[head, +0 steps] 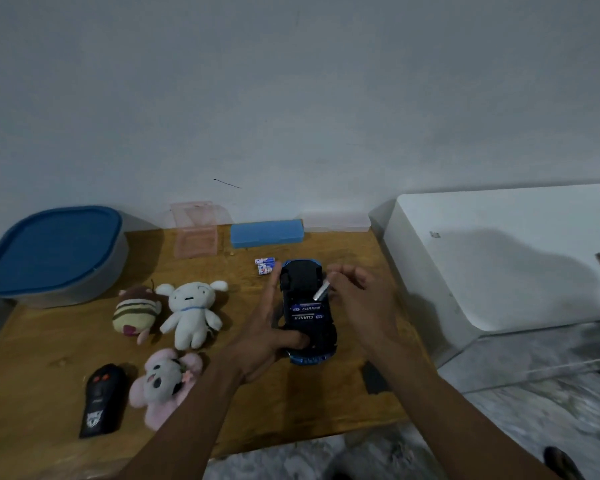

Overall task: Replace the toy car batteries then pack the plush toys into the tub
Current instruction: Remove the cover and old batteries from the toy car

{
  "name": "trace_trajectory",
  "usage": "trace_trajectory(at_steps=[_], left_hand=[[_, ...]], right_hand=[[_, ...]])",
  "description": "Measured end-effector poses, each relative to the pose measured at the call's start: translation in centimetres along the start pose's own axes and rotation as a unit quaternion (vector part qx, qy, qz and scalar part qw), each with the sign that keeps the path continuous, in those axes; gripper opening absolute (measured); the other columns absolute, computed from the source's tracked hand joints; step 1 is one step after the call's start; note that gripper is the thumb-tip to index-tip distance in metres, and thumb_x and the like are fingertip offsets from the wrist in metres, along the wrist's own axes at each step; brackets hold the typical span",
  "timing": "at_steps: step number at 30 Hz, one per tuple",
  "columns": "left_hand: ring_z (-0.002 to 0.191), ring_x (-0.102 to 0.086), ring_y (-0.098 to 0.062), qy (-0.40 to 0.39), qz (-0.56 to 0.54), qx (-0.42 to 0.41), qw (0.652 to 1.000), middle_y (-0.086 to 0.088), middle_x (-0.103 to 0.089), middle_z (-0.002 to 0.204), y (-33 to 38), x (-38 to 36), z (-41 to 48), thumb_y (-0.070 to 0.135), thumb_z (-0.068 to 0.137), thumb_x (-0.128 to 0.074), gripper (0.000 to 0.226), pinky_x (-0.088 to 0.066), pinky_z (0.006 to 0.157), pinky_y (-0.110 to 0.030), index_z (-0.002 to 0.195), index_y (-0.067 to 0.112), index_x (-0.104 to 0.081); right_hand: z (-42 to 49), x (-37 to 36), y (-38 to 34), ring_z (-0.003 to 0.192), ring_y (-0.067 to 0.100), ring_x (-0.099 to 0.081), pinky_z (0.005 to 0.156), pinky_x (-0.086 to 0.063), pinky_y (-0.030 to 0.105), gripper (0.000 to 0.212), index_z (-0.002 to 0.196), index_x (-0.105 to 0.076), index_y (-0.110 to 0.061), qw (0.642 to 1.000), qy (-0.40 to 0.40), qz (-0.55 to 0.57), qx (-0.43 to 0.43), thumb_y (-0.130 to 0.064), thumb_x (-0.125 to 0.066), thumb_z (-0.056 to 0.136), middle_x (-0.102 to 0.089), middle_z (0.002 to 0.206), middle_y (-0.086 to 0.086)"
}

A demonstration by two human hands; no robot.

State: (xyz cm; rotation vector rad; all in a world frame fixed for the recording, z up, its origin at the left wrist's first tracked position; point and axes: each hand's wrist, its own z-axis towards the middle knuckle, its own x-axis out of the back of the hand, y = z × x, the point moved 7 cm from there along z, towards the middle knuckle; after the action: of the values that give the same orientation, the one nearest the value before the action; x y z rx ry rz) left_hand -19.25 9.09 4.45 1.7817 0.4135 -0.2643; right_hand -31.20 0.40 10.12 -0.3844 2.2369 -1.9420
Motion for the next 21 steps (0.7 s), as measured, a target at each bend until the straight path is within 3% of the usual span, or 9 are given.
trace_trajectory(at_steps=[2,5,7,10,14,18,21], left_hand=[[0.117,-0.057,-0.042,0.001,-0.004,0.003,1.0,-0.008,-0.048,0.14,-0.2,-0.4,0.1,-0.02,0.067,-0.061,0.115,-0.053,0.085,-0.052,0.126,0.073,-0.029],[0.117,-0.057,-0.04,-0.007,-0.013,0.009,1.0,-0.012,-0.046,0.143,-0.6,-0.9,0.2,-0.022,0.068,-0.061,0.116,-0.052,0.083,-0.05,0.133,0.067,-0.028],[0.113,-0.06,-0.037,-0.025,-0.013,0.011,1.0,-0.013,-0.046,0.144,-0.7,-1.4,0.2,-0.024,0.069,-0.06,0.116,-0.052,0.078,-0.044,0.137,0.065,-0.025],[0.109,-0.061,-0.035,-0.052,0.0,0.013,0.999,-0.009,-0.043,0.147,-0.7,-2.1,0.0,-0.025,0.07,-0.059,0.117,-0.053,0.073,-0.04,0.14,0.062,-0.022],[0.113,-0.059,-0.034,-0.053,0.019,0.017,0.998,-0.002,-0.042,0.147,-0.8,-2.4,-0.5,-0.024,0.069,-0.06,0.118,-0.053,0.072,-0.039,0.141,0.06,-0.021],[0.122,-0.055,-0.035,-0.049,0.018,0.008,0.999,0.01,-0.049,0.142,-1.2,-2.7,-0.8,-0.026,0.068,-0.059,0.118,-0.052,0.073,-0.037,0.146,0.054,-0.019],[0.124,-0.054,-0.035,-0.05,0.032,0.005,0.998,0.006,-0.05,0.143,-1.4,-2.9,-1.0,-0.028,0.071,-0.057,0.117,-0.052,0.075,-0.039,0.145,0.055,-0.019]], right_hand=[[0.2,0.2,-0.2,0.071,0.007,-0.067,0.058,-0.052,0.015,0.019,0.091,-0.069,-0.014,1.0,-0.022,-0.001,-0.007,-0.012,-0.05,0.095,-0.069,0.081,-0.002],[0.2,-0.1,-1.2,0.074,0.002,-0.061,0.062,-0.054,0.022,0.02,0.089,-0.067,-0.021,0.978,-0.092,-0.169,0.074,-0.014,-0.048,0.092,-0.065,0.085,-0.008],[-0.4,-1.3,-1.8,0.083,0.007,-0.059,0.071,-0.053,0.026,0.015,0.096,-0.064,-0.026,0.907,-0.188,-0.33,0.181,-0.018,-0.052,0.09,-0.063,0.092,-0.007],[-1.2,-2.7,-1.7,0.075,0.009,-0.054,0.068,-0.048,0.026,0.018,0.104,-0.064,-0.028,0.765,-0.289,-0.482,0.315,-0.028,-0.053,0.09,-0.059,0.089,-0.006],[-1.7,-3.5,-1.6,0.069,0.009,-0.049,0.063,-0.048,0.029,0.022,0.112,-0.058,-0.031,0.674,-0.364,-0.524,0.372,-0.028,-0.046,0.093,-0.058,0.091,-0.004],[-2.2,-3.9,-1.6,0.071,0.009,-0.048,0.059,-0.046,0.027,0.028,0.118,-0.052,-0.036,0.624,-0.398,-0.542,0.399,-0.032,-0.038,0.094,-0.054,0.089,-0.007],[-2.3,-4.1,-1.6,0.073,0.011,-0.05,0.06,-0.044,0.027,0.021,0.108,-0.053,-0.03,0.639,-0.401,-0.523,0.397,-0.036,-0.04,0.092,-0.054,0.09,-0.004]])
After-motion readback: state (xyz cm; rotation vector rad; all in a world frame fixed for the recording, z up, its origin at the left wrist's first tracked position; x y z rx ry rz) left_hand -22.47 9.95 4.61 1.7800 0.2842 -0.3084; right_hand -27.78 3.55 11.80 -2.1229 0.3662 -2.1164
